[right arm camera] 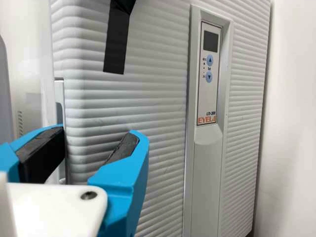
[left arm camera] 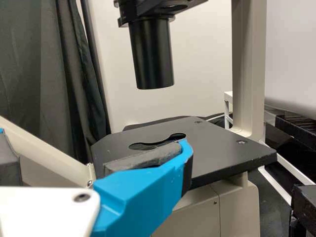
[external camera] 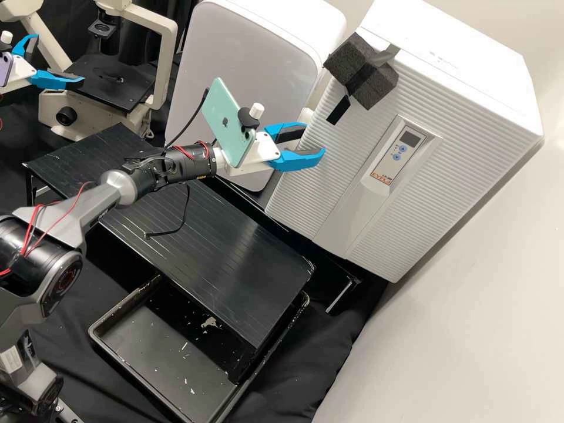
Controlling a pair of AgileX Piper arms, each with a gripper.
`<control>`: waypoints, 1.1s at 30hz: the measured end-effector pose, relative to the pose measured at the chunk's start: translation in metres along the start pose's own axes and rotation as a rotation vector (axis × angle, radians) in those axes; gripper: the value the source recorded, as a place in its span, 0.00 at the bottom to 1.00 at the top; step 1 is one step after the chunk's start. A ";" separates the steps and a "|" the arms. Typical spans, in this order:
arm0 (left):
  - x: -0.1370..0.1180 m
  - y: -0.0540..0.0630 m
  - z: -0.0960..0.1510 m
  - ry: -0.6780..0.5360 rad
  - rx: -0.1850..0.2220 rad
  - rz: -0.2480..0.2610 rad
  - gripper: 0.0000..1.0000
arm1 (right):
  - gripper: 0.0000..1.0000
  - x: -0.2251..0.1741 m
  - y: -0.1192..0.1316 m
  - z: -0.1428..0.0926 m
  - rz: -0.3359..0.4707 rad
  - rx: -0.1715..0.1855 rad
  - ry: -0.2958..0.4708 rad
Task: Open the incubator door
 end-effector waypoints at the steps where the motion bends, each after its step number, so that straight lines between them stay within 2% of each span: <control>1: 0.000 0.000 0.000 0.000 0.000 0.000 1.00 | 0.00 0.000 0.000 0.000 0.000 0.000 0.000; 14: 0.000 0.000 0.000 0.000 0.000 0.000 1.00 | 0.00 -0.001 0.000 0.000 -0.005 0.001 0.002; 22: 0.000 0.000 0.000 0.000 0.000 0.000 1.00 | 0.00 -0.003 0.011 0.003 -0.028 0.004 0.008; 33: 0.000 0.000 0.000 0.000 0.000 0.000 1.00 | 0.00 -0.018 0.036 0.012 -0.041 0.042 0.006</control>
